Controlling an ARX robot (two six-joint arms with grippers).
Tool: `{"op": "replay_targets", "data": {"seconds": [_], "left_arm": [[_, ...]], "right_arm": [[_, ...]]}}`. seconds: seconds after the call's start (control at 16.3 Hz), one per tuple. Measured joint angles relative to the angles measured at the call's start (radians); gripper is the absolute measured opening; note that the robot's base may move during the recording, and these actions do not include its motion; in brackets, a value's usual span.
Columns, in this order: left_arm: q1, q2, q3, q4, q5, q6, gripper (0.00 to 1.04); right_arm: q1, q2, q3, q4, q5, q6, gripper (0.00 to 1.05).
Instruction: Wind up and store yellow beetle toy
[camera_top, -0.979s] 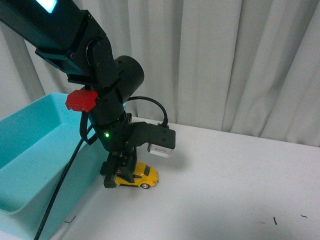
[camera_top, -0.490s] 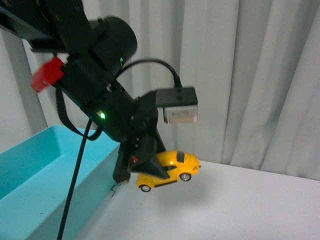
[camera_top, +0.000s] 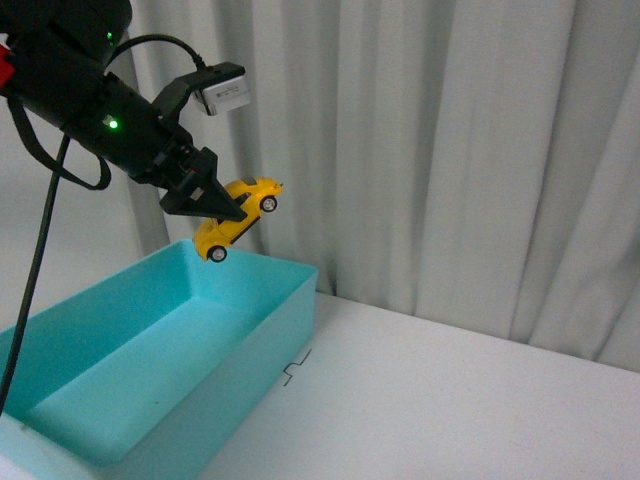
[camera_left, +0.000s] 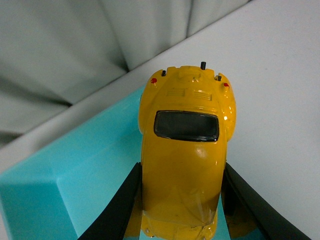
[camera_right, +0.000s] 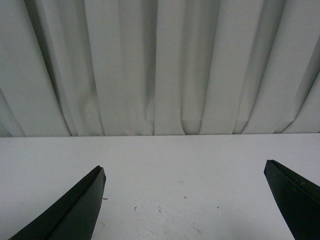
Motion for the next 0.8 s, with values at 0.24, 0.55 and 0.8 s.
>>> {"op": "replay_targets", "data": {"seconds": [0.24,0.55,0.8], "left_arm": [[0.086,0.133,0.053,0.002,-0.191,-0.195,0.38],[0.081,0.258,0.035,0.033,-0.33,-0.339,0.38],[0.081,0.341,0.035,0.081,-0.399,-0.369,0.38]], "right_arm": [[0.0,0.0,0.0,0.0,0.0,0.0,0.98],[0.0,0.0,0.0,0.0,0.0,0.0,0.98],[0.0,0.0,0.0,0.0,0.0,0.0,0.98]]}}
